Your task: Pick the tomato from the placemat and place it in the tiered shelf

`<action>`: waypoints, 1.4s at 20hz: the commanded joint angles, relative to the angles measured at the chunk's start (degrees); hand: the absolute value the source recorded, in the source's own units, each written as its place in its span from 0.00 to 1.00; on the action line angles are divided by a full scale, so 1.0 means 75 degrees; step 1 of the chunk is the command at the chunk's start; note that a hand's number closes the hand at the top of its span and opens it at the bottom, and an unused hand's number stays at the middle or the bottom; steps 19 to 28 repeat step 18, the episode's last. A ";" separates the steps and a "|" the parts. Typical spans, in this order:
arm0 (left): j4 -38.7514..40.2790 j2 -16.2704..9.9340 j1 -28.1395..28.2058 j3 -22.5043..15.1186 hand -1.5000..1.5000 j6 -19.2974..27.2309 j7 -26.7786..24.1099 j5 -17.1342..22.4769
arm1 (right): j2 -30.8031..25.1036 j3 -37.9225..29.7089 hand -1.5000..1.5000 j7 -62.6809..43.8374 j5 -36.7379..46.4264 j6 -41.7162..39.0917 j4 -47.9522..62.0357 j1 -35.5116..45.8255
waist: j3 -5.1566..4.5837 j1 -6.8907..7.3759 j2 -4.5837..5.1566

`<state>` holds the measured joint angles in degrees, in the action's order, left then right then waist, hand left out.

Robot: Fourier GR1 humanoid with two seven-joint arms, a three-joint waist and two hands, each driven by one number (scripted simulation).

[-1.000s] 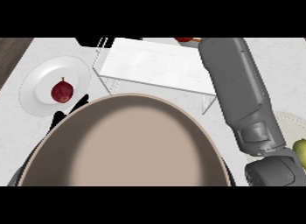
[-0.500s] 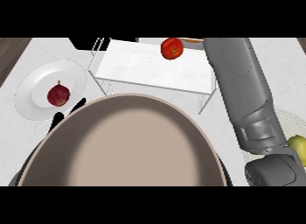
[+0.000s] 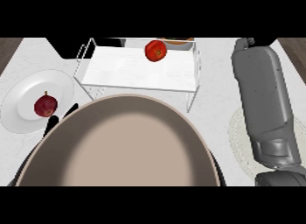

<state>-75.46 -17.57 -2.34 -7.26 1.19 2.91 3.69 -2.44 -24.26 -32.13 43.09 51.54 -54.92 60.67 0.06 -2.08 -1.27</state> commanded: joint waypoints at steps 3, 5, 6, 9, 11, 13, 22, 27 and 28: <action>-0.0053 0.0046 0.0495 0.0043 0.50 0.0024 -0.0271 -0.0008 | -0.0086 0.0343 0.00 -0.0487 -0.0126 -0.1070 -0.2708 -0.2130 | -0.0009 -0.0318 -0.0074; -0.0276 -0.0030 0.0446 0.0058 0.50 -0.0059 -0.0138 0.0021 | -0.0206 0.0590 0.00 -0.0598 -0.0201 -0.1685 -0.3807 -0.2825 | -0.0008 -0.0230 -0.0038; -0.0303 0.0146 0.0370 -0.0030 0.50 0.0058 -0.0030 -0.0013 | -0.0176 0.0694 0.00 -0.0762 -0.0217 -0.1955 -0.4275 -0.3124 | -0.0009 -0.0301 -0.0056; -0.0232 0.0080 0.0652 -0.0016 0.50 0.0061 -0.0383 -0.0150 | -0.0417 0.0766 0.00 -0.1014 -0.0536 -0.2740 -0.5932 -0.4302 | -0.0011 -0.0195 0.0000; -0.0590 -0.0071 0.0700 0.0088 0.50 -0.0140 -0.0205 0.0052 | -0.0624 0.0847 0.00 -0.1356 -0.0608 -0.3393 -0.6962 -0.4974 | -0.0011 -0.0145 -0.0007; -0.0733 -0.0092 0.0569 0.0028 0.50 -0.0252 -0.0066 0.0012 | -0.0631 0.0910 0.00 -0.1225 -0.0990 -0.3701 -0.7900 -0.5758 | -0.0006 0.0015 0.0077; -0.0395 0.0622 0.0302 -0.0311 0.50 0.0179 -0.0035 -0.0428 | -0.0716 0.0587 0.00 -0.1232 -0.1573 -0.4226 -0.8880 -0.7207 | -0.0005 0.0158 0.0147; -0.0395 0.0622 0.0302 -0.0311 0.50 0.0179 -0.0035 -0.0428 | -0.0716 0.0587 0.00 -0.1232 -0.1573 -0.4226 -0.8880 -0.7207 | -0.0005 0.0158 0.0147; -0.0395 0.0622 0.0302 -0.0311 0.50 0.0179 -0.0035 -0.0428 | -0.0716 0.0587 0.00 -0.1232 -0.1573 -0.4226 -0.8880 -0.7207 | -0.0005 0.0158 0.0147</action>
